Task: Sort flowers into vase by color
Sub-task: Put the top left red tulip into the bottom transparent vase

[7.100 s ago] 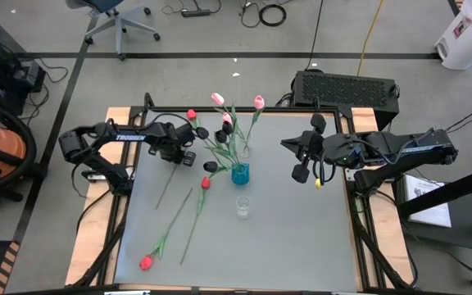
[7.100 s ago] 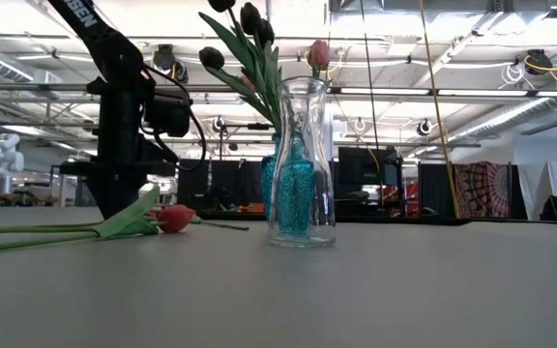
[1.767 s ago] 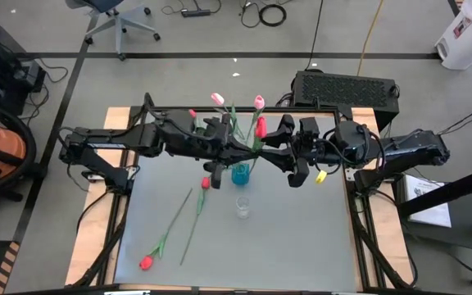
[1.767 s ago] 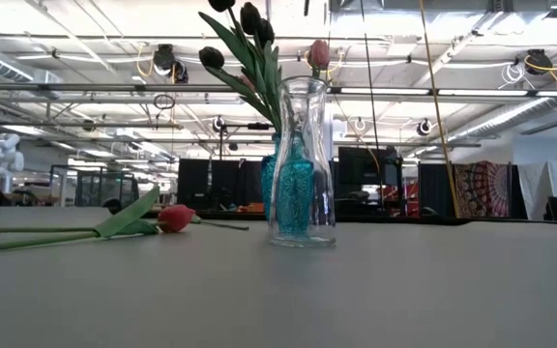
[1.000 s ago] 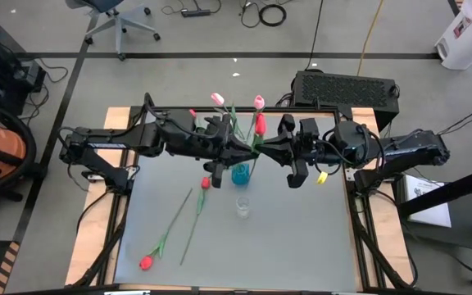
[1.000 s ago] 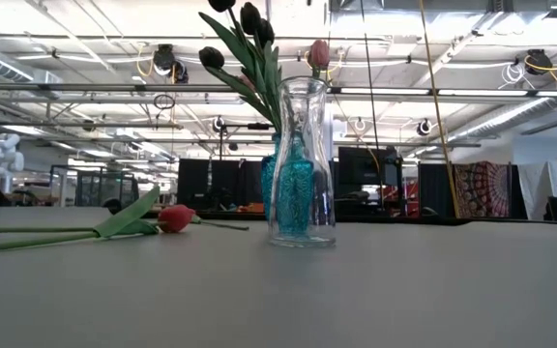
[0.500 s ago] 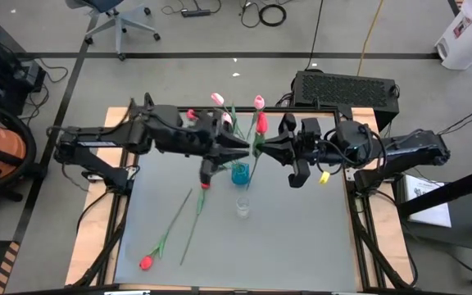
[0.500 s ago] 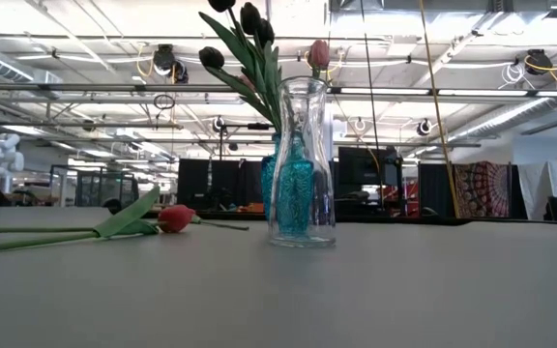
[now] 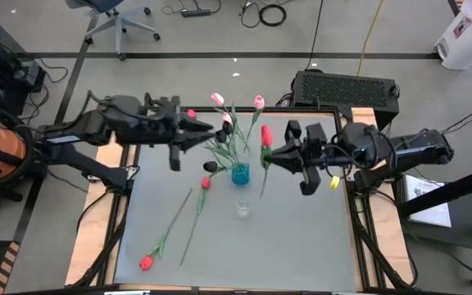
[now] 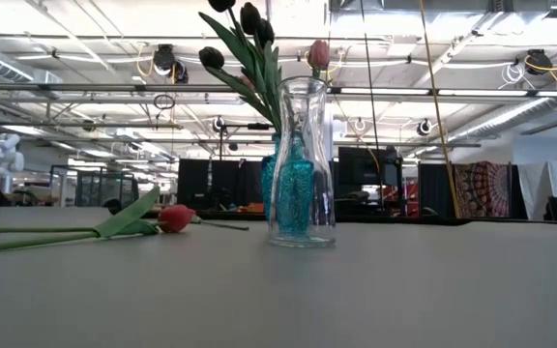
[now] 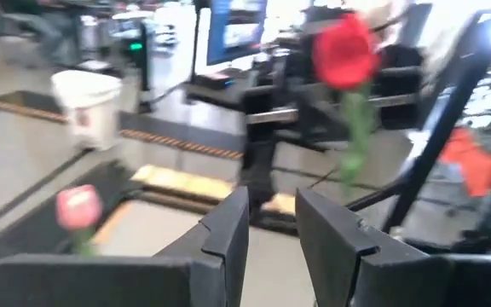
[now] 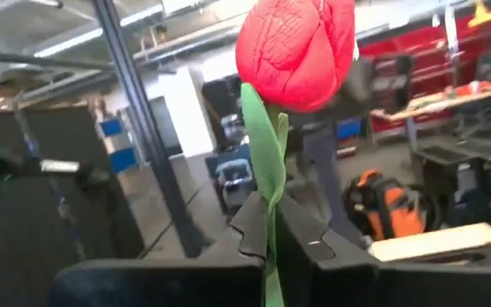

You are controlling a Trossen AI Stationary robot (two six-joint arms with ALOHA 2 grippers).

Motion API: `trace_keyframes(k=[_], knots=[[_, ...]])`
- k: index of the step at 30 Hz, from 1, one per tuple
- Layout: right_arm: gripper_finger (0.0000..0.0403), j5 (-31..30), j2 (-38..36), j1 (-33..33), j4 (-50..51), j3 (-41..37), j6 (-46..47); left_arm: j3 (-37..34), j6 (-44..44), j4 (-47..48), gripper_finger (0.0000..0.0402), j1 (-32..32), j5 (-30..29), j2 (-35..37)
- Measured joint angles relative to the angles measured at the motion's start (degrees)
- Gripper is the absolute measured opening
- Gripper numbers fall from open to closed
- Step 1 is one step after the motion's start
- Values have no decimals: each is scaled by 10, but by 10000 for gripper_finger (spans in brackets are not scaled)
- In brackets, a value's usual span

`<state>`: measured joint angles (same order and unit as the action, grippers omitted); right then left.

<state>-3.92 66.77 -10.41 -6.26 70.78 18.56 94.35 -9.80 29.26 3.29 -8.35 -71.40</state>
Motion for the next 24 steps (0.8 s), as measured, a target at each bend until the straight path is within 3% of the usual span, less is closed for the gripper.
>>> trace_keyframes(k=[10,24], knots=[[0,-9,46,-13,0,0,-29,0,33,82,105,-2,-114,58],[0,-6,129,-12,-97,0,-29,0,46,90,105,-2,-134,73]])
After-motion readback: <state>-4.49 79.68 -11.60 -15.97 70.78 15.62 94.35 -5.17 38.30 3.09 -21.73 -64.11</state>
